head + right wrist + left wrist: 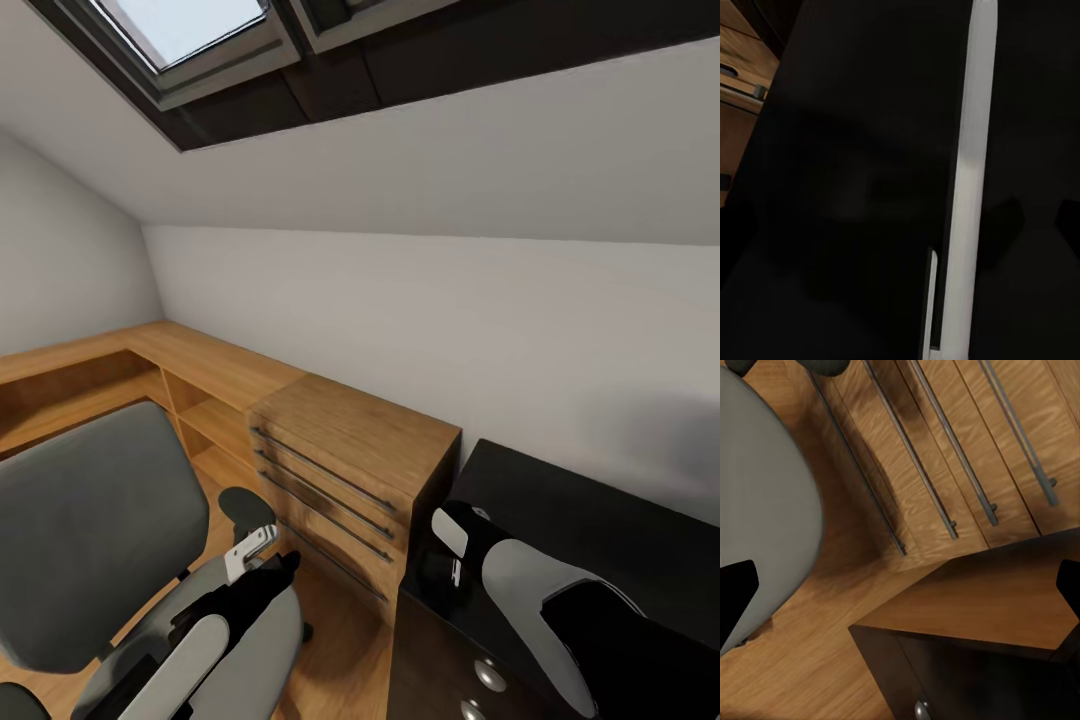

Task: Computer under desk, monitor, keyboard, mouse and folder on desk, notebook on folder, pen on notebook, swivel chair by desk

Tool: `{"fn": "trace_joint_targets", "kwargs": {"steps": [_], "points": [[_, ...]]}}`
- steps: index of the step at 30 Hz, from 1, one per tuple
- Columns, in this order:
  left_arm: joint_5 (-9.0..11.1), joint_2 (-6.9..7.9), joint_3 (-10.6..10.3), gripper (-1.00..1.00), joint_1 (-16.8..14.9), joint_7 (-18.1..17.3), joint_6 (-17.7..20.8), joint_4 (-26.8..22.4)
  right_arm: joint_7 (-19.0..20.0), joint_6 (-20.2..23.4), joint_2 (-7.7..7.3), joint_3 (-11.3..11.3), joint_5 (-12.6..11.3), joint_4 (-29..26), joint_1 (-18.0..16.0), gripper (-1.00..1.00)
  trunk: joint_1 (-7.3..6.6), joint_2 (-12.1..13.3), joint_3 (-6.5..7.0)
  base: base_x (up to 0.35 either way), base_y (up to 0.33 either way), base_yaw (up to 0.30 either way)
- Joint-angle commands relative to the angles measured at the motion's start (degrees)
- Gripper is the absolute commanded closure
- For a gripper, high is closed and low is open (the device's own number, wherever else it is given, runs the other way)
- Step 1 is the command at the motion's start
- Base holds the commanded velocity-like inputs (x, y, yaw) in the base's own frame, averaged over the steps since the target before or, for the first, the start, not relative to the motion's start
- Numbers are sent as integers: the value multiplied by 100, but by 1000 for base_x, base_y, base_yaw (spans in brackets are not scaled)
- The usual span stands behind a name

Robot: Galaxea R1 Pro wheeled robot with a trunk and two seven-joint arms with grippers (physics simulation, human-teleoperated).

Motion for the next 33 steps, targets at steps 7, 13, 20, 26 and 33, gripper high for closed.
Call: {"fn": "trace_joint_targets", "kwargs": {"steps": [7, 13, 20, 26, 33], "points": [[17, 4, -7, -100, -7, 35, 20, -8, -39, 13, -33, 51, -46, -10, -2, -100, 0, -4, -7, 0, 0, 0], [17, 4, -7, -100, -7, 34, 20, -8, -41, 7, -64, 54, -46, -10, -4, -100, 0, -4, -7, 0, 0, 0], [17, 4, -7, -100, -7, 38, 20, -8, -48, 5, -73, 56, -40, -10, -1, -100, 0, -4, -7, 0, 0, 0], [17, 6, -7, -100, -7, 37, 20, -8, -55, 5, -74, 57, -38, -10, 0, -100, 0, -4, -7, 0, 0, 0], [17, 4, -7, -100, -7, 37, 20, -8, -76, -4, -75, 57, -30, -10, -2, -100, 0, -4, -7, 0, 0, 0]]}}
